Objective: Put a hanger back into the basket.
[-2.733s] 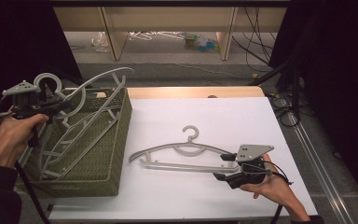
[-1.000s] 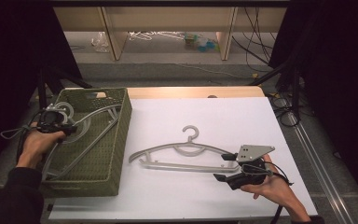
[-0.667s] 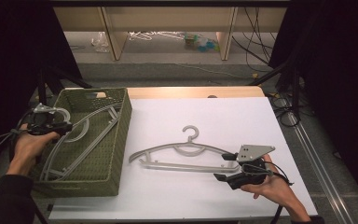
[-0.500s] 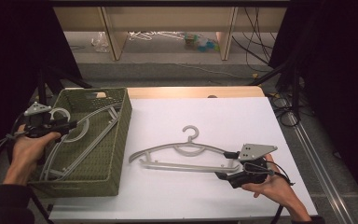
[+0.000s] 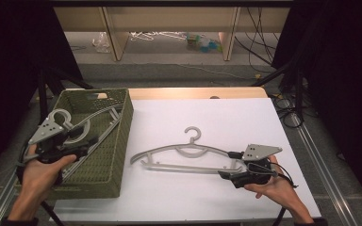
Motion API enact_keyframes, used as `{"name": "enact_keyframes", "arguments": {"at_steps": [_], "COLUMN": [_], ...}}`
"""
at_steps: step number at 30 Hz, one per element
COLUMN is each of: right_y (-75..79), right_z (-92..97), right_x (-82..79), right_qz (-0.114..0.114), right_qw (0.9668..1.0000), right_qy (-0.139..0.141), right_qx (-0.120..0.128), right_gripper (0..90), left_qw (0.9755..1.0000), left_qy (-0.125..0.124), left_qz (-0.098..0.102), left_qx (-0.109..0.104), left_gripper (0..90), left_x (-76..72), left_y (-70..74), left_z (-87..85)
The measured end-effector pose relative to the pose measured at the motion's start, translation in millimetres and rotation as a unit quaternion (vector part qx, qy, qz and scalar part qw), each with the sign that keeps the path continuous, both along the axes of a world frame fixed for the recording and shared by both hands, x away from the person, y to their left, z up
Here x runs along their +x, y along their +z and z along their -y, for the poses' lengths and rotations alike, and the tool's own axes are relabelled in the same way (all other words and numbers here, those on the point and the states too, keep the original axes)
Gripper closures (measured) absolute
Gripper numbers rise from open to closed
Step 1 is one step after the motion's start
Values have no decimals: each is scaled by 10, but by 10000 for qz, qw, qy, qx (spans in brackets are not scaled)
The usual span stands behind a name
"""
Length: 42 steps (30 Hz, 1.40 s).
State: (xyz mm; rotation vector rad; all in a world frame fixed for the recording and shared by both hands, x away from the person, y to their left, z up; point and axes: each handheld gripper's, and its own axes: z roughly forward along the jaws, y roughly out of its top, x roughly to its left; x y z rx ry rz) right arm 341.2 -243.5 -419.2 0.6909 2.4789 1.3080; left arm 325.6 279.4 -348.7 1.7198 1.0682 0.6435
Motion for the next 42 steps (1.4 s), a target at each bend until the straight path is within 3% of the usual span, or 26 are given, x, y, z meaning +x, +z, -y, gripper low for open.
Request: {"name": "enact_keyframes", "arguments": {"at_steps": [5,7,10,14,16,22,34,36,37,38,39,42], "right_y": [0,-5,-4,-12,-16,-27,-108,-150,-150,-172,-213,-246], "right_z": [0,-2,0,2,4,-28,-105,-129,-129,-142,-171,-206], "right_x": [3,5,4,12,14,39,456,603,603,648,725,790], "right_qz": [17,-11,-9,3,37,15,-77,-161,-161,-169,-245,-331], "right_qw": [10000,10000,10000,9999,9999,9998,9984,9977,9977,9972,9963,9956], "right_qy": [-29,-53,-79,-119,-147,-186,-416,-476,-476,-495,-535,-500], "right_qx": [24,30,44,64,64,39,-363,-460,-460,-537,-624,-714], "right_gripper": [249,249,246,241,241,242,266,274,274,275,287,313], "left_qw": [9993,9990,9980,9945,9935,9928,9890,9868,9860,9873,9871,9872], "left_qy": [-351,-382,-596,-1017,-1084,-1157,-1452,-1546,-1594,-1552,-1570,-1561], "left_qz": [58,105,112,-4,-25,-116,-91,-211,-192,-154,-156,-191], "left_qx": [-66,-215,-177,-256,-337,-284,-252,-433,-457,-308,-263,-270], "left_gripper": [348,339,314,278,268,225,170,170,170,170,170,170], "left_x": [-160,-208,-268,-333,-339,-394,-570,-575,-575,-586,-586,-585], "left_y": [-61,-115,-195,-320,-347,-514,-685,-716,-731,-735,-749,-770], "left_z": [239,341,487,696,725,883,1153,1174,1184,1193,1205,1213]}}
